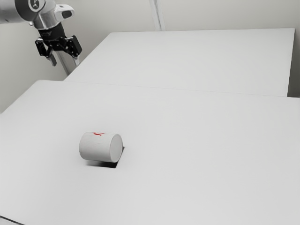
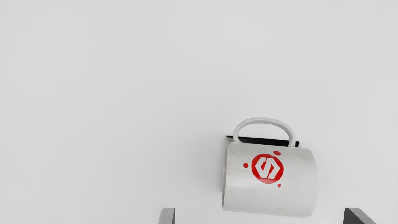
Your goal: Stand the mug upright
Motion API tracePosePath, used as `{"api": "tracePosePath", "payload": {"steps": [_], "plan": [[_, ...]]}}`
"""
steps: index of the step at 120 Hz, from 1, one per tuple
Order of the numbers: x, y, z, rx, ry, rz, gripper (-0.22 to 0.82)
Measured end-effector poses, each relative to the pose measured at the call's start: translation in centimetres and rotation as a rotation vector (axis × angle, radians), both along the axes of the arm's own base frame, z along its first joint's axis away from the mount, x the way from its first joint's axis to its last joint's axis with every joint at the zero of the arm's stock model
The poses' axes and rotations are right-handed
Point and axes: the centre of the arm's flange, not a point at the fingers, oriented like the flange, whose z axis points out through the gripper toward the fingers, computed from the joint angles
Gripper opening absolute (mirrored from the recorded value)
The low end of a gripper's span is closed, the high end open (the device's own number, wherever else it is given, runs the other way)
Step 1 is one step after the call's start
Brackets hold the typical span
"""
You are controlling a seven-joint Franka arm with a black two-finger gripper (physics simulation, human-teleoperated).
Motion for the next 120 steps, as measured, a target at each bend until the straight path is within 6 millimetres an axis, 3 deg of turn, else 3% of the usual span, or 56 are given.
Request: {"api": "tracePosePath", "payload": {"steps": [20, 37, 56, 77, 107, 120], "plan": [[-0.3, 0.1, -1.8, -0.051, 0.036, -0.004, 0.59], [-5.8, 3.3, -8.5, -0.298, 0.120, 0.050, 0.59], [-10.7, 10.0, -16.2, -0.593, 0.097, 0.207, 0.59], [-13.9, 11.9, -23.4, -0.867, 0.002, 0.255, 0.59], [-16.1, 14.5, -29.4, -0.998, -0.246, 0.163, 0.59], [-15.8, 14.4, -32.5, -1.035, -0.322, 0.139, 0.59]]}}
